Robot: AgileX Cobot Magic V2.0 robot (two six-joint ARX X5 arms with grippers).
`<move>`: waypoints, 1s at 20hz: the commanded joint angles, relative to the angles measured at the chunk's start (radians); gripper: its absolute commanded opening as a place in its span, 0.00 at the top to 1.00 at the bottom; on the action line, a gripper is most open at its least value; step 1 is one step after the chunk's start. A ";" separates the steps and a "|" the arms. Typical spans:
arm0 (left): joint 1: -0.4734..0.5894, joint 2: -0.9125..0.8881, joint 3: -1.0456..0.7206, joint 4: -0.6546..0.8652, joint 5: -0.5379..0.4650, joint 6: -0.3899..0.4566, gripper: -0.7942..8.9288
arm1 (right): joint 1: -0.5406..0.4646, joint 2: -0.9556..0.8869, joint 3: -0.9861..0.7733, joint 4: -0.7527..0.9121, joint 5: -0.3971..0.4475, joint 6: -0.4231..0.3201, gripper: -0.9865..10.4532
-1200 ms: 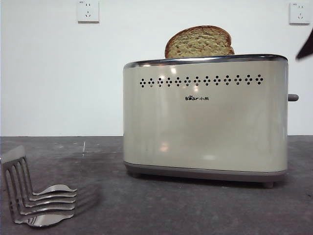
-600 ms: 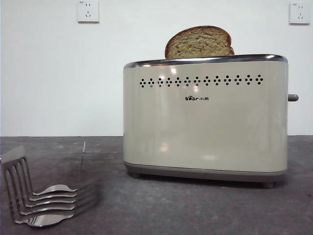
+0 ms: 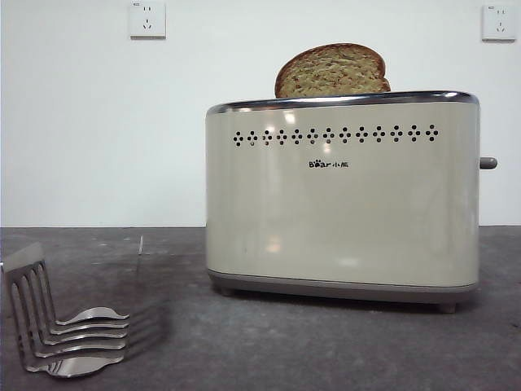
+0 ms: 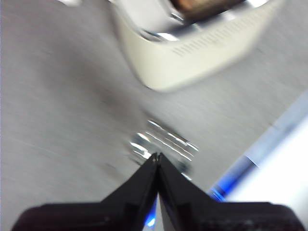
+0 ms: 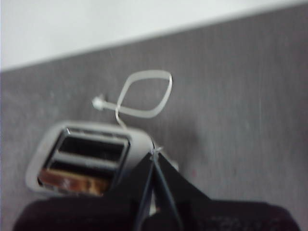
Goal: Pick up a slice of bread from the rack,put the bread on the toaster,press the button
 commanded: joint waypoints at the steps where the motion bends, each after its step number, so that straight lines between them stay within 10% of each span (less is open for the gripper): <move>1: 0.128 -0.100 -0.134 0.204 0.004 0.158 0.92 | 0.001 0.040 0.001 -0.075 0.008 -0.008 0.91; 7: 0.435 -0.572 -0.891 1.083 0.003 0.149 0.92 | 0.001 0.181 0.000 -0.080 0.057 -0.008 0.91; 20: 0.599 -1.001 -1.383 1.072 0.008 0.138 0.92 | 0.001 0.359 0.000 0.024 0.216 -0.008 0.91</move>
